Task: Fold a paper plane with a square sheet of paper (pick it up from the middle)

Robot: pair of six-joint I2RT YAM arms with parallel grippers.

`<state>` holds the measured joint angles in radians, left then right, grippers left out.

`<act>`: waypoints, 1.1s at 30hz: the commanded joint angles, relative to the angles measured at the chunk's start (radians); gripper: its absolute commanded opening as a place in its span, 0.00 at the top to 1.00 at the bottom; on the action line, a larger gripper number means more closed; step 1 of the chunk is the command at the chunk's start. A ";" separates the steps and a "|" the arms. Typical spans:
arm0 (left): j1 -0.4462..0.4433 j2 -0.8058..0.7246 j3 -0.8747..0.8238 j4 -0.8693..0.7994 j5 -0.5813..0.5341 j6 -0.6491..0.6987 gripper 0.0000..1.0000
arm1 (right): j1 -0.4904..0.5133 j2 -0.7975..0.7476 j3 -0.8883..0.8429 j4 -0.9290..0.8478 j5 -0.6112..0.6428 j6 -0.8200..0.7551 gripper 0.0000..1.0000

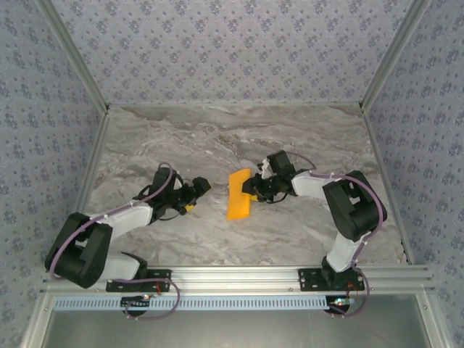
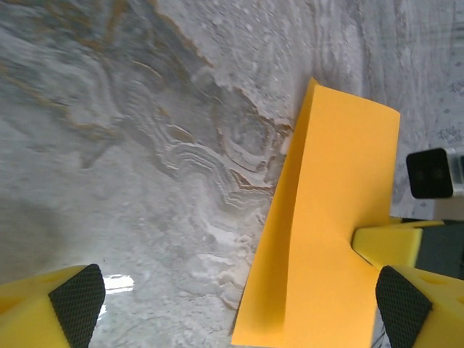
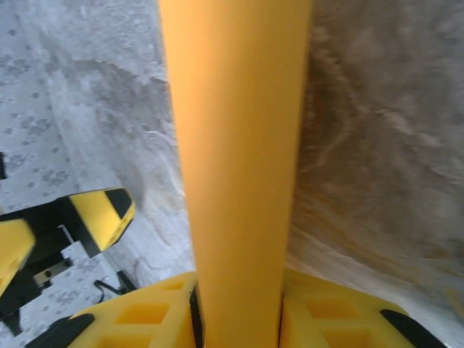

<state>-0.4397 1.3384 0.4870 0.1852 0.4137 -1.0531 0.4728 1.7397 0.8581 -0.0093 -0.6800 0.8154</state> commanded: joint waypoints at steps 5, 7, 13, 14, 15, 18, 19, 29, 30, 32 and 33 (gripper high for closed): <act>-0.060 0.057 0.057 0.084 0.025 -0.013 0.05 | 0.003 -0.012 0.068 -0.280 0.182 -0.153 0.52; -0.079 0.074 0.066 0.113 0.025 -0.007 0.08 | 0.009 -0.012 0.085 -0.328 0.226 -0.166 0.47; -0.147 0.099 0.106 0.120 -0.021 0.014 0.12 | 0.041 -0.056 0.125 -0.425 0.345 -0.178 0.39; -0.158 0.103 0.116 0.111 -0.030 0.020 0.13 | 0.045 -0.062 0.129 -0.436 0.364 -0.178 0.39; -0.168 0.108 0.125 0.103 -0.037 0.024 0.13 | 0.047 -0.067 0.133 -0.446 0.378 -0.177 0.38; -0.195 0.126 0.151 0.086 -0.054 0.036 0.16 | 0.056 -0.070 0.132 -0.465 0.424 -0.175 0.39; -0.201 0.131 0.157 0.085 -0.057 0.036 0.17 | 0.059 -0.071 0.128 -0.466 0.433 -0.170 0.39; -0.238 0.224 0.248 0.037 -0.046 0.035 0.29 | 0.066 -0.048 0.099 -0.443 0.483 -0.087 0.43; -0.240 0.233 0.254 0.040 -0.046 0.035 0.30 | 0.066 -0.043 0.096 -0.438 0.484 -0.077 0.43; -0.245 0.244 0.257 0.048 -0.061 0.038 0.31 | 0.068 -0.032 0.095 -0.430 0.484 -0.060 0.43; -0.248 0.246 0.256 0.052 -0.076 0.042 0.32 | 0.069 -0.026 0.095 -0.431 0.485 -0.056 0.42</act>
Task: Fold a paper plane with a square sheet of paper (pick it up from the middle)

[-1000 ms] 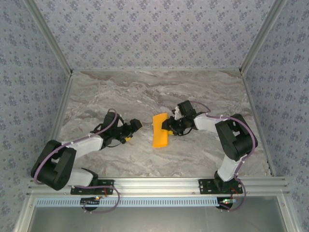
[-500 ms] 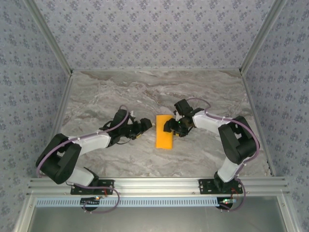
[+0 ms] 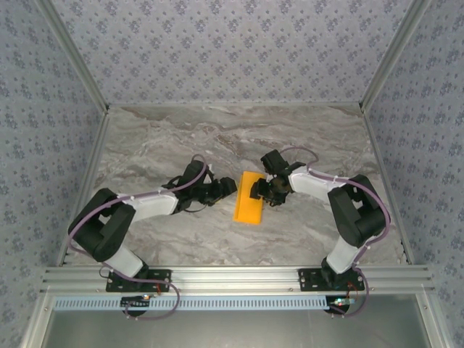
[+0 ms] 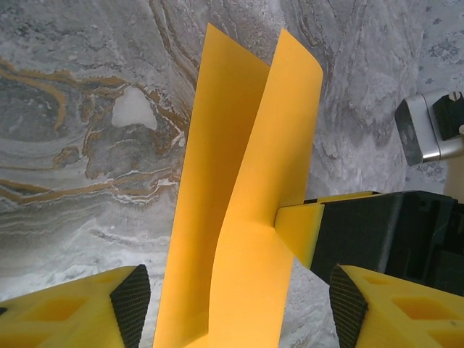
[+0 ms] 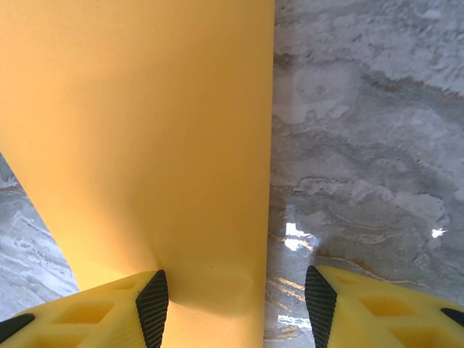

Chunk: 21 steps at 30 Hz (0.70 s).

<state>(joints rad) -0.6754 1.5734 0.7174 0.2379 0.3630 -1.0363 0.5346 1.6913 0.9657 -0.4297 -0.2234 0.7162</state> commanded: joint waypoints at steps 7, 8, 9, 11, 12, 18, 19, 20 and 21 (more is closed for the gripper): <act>-0.022 0.007 0.016 0.005 -0.103 0.060 0.34 | 0.029 0.075 0.000 -0.046 0.063 0.046 0.40; -0.021 0.009 0.017 0.006 -0.109 0.067 0.34 | 0.033 0.083 0.004 -0.056 0.072 0.046 0.40; -0.021 0.011 0.017 0.007 -0.112 0.073 0.34 | 0.039 0.091 0.005 -0.062 0.082 0.050 0.39; -0.021 0.019 0.023 0.010 -0.113 0.085 0.35 | 0.052 0.106 0.011 -0.078 0.102 0.063 0.38; -0.020 0.024 0.026 0.010 -0.112 0.091 0.35 | 0.061 0.114 0.015 -0.089 0.118 0.071 0.38; -0.020 0.053 0.028 0.056 -0.079 0.090 0.48 | 0.103 0.181 0.043 -0.142 0.187 0.122 0.36; -0.019 0.058 0.029 0.060 -0.074 0.090 0.51 | 0.107 0.192 0.048 -0.148 0.193 0.131 0.36; -0.018 0.065 0.030 0.064 -0.066 0.090 0.54 | 0.111 0.206 0.053 -0.150 0.195 0.141 0.36; -0.017 0.073 0.032 0.065 -0.058 0.090 0.57 | 0.113 0.217 0.056 -0.148 0.193 0.150 0.35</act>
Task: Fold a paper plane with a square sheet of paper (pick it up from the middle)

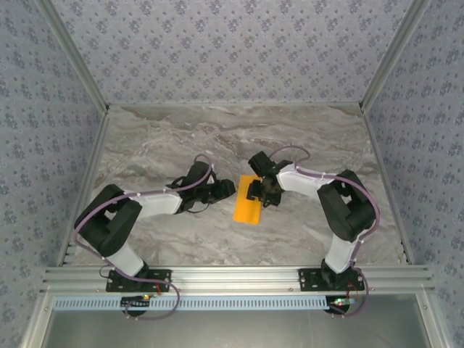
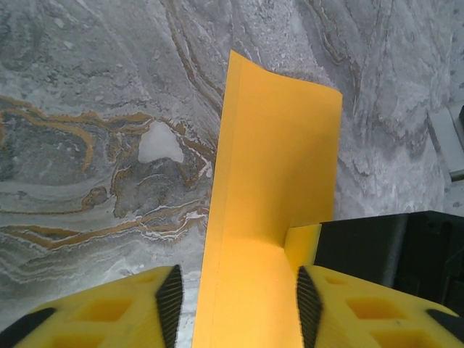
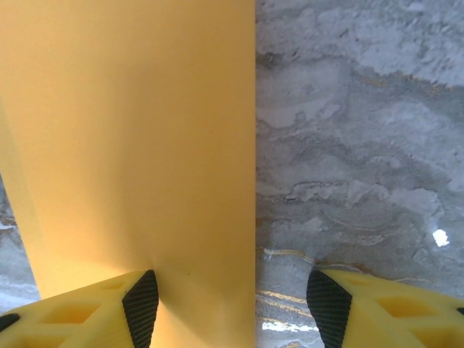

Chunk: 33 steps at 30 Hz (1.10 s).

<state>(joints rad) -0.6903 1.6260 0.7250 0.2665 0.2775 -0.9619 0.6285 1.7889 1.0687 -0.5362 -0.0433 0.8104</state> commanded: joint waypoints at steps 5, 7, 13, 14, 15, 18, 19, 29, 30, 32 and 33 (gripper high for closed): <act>0.005 0.071 0.047 0.054 0.111 0.011 0.71 | 0.023 0.148 -0.034 -0.040 0.014 0.082 0.33; 0.005 0.089 0.059 0.053 0.138 0.014 0.75 | 0.023 0.146 -0.035 -0.039 0.018 0.085 0.33; 0.006 0.140 0.099 0.025 0.181 0.023 0.88 | 0.023 0.143 -0.037 -0.038 0.014 0.069 0.31; 0.006 0.150 0.107 0.023 0.191 0.023 0.89 | 0.024 0.144 -0.037 -0.033 0.010 0.059 0.31; 0.005 0.158 0.114 0.019 0.199 0.023 0.91 | 0.024 0.144 -0.039 -0.029 0.003 0.046 0.31; 0.006 0.179 0.130 0.003 0.202 0.025 0.94 | 0.025 0.145 -0.038 -0.027 -0.001 0.023 0.31; 0.005 0.183 0.133 0.003 0.203 0.025 0.95 | 0.024 0.145 -0.039 -0.027 -0.002 0.016 0.31; 0.006 0.203 0.151 -0.024 0.188 0.025 0.99 | 0.037 0.177 -0.015 -0.028 -0.009 -0.025 0.30; 0.006 0.200 0.151 -0.029 0.181 0.028 0.99 | 0.037 0.181 -0.015 -0.027 -0.012 -0.025 0.30; 0.006 0.193 0.149 -0.039 0.166 0.029 0.99 | 0.037 0.187 -0.014 -0.025 -0.013 -0.021 0.30; 0.006 0.188 0.147 -0.045 0.156 0.029 0.99 | 0.038 0.188 -0.013 -0.024 -0.016 -0.018 0.30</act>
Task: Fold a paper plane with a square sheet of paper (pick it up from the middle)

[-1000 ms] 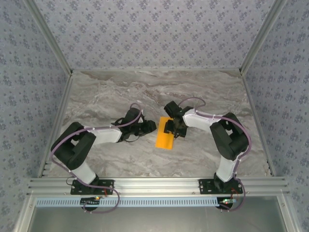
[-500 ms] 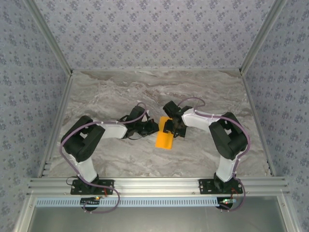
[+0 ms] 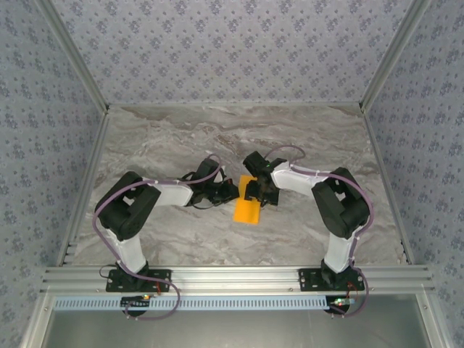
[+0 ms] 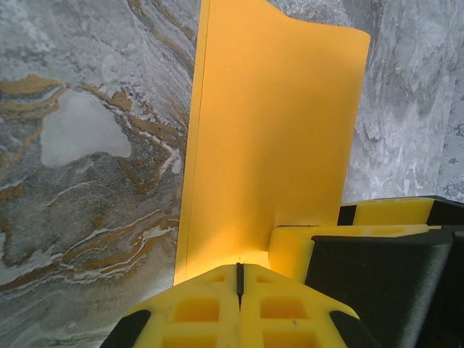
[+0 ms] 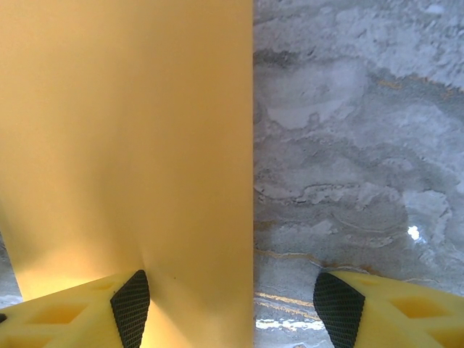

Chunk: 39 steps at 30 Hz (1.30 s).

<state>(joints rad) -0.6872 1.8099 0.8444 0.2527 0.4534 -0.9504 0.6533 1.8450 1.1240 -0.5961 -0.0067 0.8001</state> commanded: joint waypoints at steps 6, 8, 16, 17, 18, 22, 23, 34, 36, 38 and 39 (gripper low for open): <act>0.026 -0.046 -0.013 -0.033 -0.097 -0.009 1.00 | 0.013 0.141 -0.063 0.044 -0.061 0.012 0.30; 0.044 -0.064 -0.037 -0.010 -0.101 -0.026 1.00 | 0.013 0.146 -0.057 0.044 -0.065 0.013 0.30; 0.058 -0.093 -0.058 0.010 -0.079 -0.017 1.00 | 0.007 0.169 -0.048 0.036 -0.070 0.028 0.29; 0.058 -0.091 -0.059 0.015 -0.072 -0.017 1.00 | 0.005 0.172 -0.046 0.035 -0.072 0.032 0.29; 0.057 -0.087 -0.057 0.021 -0.065 -0.018 1.00 | 0.006 0.173 -0.047 0.032 -0.070 0.035 0.30; 0.055 -0.068 -0.053 0.048 -0.024 -0.018 1.00 | 0.006 0.182 -0.044 0.026 -0.074 0.043 0.30; 0.052 -0.064 -0.049 0.049 -0.019 -0.016 1.00 | 0.006 0.184 -0.043 0.025 -0.075 0.043 0.30; 0.016 -0.024 -0.004 0.035 0.021 0.007 1.00 | 0.007 0.204 -0.028 0.018 -0.084 0.036 0.29; 0.013 -0.018 0.005 0.028 0.022 0.010 1.00 | 0.008 0.209 -0.026 0.017 -0.085 0.036 0.29; 0.011 -0.015 0.007 0.028 0.024 0.012 1.00 | 0.010 0.211 -0.026 0.018 -0.087 0.033 0.28; 0.008 -0.011 0.011 0.025 0.024 0.012 1.00 | 0.011 0.213 -0.026 0.017 -0.086 0.033 0.28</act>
<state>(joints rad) -0.6701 1.7836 0.8215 0.2768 0.4576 -0.9611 0.6525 1.8961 1.1790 -0.6621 -0.0067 0.8230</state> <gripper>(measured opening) 0.054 0.717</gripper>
